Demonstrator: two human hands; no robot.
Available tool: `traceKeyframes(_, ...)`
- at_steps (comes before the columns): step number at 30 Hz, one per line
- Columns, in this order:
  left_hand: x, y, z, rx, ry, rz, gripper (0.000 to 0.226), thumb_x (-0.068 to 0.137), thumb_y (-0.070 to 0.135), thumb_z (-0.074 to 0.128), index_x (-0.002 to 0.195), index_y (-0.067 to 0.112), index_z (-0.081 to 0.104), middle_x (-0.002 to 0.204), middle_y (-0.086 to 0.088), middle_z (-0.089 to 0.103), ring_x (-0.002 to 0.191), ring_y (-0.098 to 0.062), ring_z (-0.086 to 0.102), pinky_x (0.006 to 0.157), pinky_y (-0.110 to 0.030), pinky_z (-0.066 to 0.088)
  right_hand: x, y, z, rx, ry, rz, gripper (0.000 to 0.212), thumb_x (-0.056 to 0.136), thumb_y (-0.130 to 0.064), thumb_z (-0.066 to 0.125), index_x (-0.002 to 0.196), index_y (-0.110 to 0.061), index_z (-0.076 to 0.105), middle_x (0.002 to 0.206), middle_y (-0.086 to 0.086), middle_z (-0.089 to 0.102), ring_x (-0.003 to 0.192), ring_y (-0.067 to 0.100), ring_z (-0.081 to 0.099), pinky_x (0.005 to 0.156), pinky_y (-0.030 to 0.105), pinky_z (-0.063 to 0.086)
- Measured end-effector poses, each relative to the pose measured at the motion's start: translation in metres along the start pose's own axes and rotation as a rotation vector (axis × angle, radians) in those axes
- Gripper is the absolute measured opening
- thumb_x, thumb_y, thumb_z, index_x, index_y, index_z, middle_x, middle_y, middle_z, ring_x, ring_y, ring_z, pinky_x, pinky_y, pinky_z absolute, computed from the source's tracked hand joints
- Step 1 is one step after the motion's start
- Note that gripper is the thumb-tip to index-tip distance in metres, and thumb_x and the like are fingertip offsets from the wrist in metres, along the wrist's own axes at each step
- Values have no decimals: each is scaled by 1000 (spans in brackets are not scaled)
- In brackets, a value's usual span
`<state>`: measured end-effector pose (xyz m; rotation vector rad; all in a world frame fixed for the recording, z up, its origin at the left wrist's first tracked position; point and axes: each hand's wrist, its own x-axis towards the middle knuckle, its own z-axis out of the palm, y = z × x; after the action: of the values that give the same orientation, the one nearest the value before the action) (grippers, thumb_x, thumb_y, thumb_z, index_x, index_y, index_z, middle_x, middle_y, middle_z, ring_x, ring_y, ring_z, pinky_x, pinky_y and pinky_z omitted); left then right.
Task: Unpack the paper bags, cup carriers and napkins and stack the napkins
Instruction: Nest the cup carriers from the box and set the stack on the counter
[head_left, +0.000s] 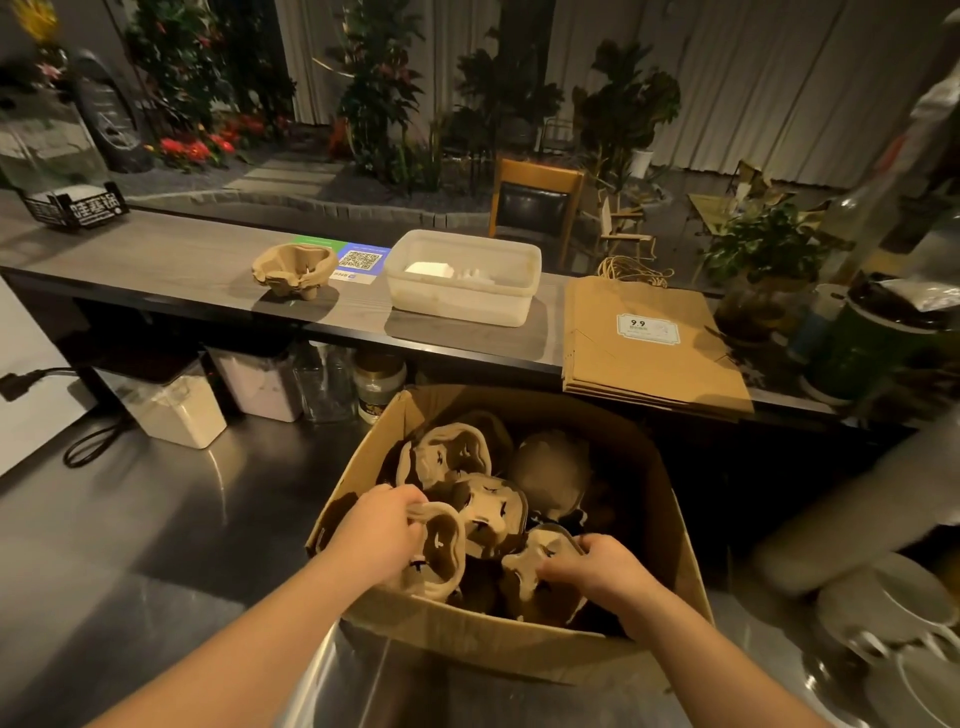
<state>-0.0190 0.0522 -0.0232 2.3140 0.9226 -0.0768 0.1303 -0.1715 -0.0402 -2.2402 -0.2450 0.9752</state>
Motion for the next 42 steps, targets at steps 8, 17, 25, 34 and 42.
traceKeyframes(8,-4,5,-9,-195,-6,-10,9,99,39,67,106,36,62,91,9,71,78,-8,67,58,-18,47,-13,1,-13,394,-105,-189,78,57,-53,89,124,-24,62,118,1,73,109,20,70,99,42,57)
traceKeyframes(17,0,15,-10,-566,-101,-188,26,100,39,64,124,29,60,114,7,66,101,-11,59,76,-28,47,-37,-25,-17,649,9,-305,17,98,-25,66,112,-16,70,105,9,77,101,28,74,95,53,58)
traceKeyframes(25,0,25,-1,-758,-145,-290,29,107,33,54,135,25,54,122,3,61,113,-17,54,103,-39,45,-47,-34,-22,685,62,-323,17,103,-20,59,115,-20,70,106,7,77,100,28,74,93,53,59)
traceKeyframes(34,-11,43,13,-832,-105,-194,35,110,32,48,144,38,53,138,7,60,133,-20,51,113,-45,40,-51,-40,-21,767,-46,-273,17,98,-27,64,103,-12,69,105,15,70,104,33,67,90,48,58)
traceKeyframes(42,-19,53,22,-783,-93,-96,45,103,20,62,145,34,52,129,11,60,116,-11,55,101,-36,47,-55,-47,-18,698,-127,-255,40,91,-41,71,120,-13,70,113,10,75,109,30,71,100,55,54)
